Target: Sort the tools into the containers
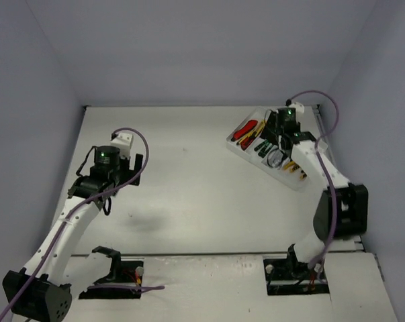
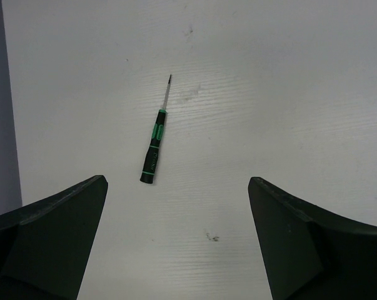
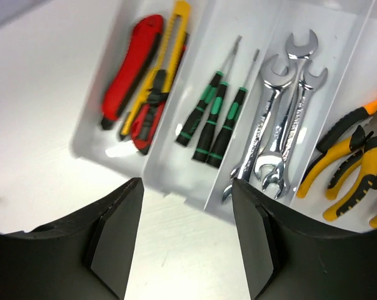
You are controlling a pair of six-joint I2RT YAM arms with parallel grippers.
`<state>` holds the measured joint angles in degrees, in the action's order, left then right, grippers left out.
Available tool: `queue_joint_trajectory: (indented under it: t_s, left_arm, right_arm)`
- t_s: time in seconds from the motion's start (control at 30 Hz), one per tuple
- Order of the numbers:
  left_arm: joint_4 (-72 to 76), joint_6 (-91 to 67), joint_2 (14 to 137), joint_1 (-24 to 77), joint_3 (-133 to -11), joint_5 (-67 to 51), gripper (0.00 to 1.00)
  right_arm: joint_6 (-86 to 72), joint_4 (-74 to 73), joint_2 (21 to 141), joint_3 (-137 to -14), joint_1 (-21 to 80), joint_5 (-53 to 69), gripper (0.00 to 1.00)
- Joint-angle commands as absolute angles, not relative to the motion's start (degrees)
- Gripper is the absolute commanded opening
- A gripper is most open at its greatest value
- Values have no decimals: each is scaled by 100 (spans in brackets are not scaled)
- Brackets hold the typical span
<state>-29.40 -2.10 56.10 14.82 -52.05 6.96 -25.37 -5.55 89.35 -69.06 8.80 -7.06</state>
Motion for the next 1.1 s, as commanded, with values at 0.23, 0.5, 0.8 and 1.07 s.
queue_joint_trajectory:
  t_s: [0.23,0.5,0.8,1.07]
  left_arm:
    - [-2616,397,7917,283,-5866,4,81]
    - [-2865,625,9375,-141,-6489,-421,74]
    - [-3019,625,10338,-351,-6773,-503,47]
    - [-3146,542,10523,-304,-6785,-758,15]
  right_arm:
    - [-2054,560,7026,-4846,1125,439,55]
    - [-2048,793,7067,-4578,1116,827,53]
    - [-2088,905,7120,-4505,1116,932,53]
    - [-2076,914,7096,-4490,1116,969,53]
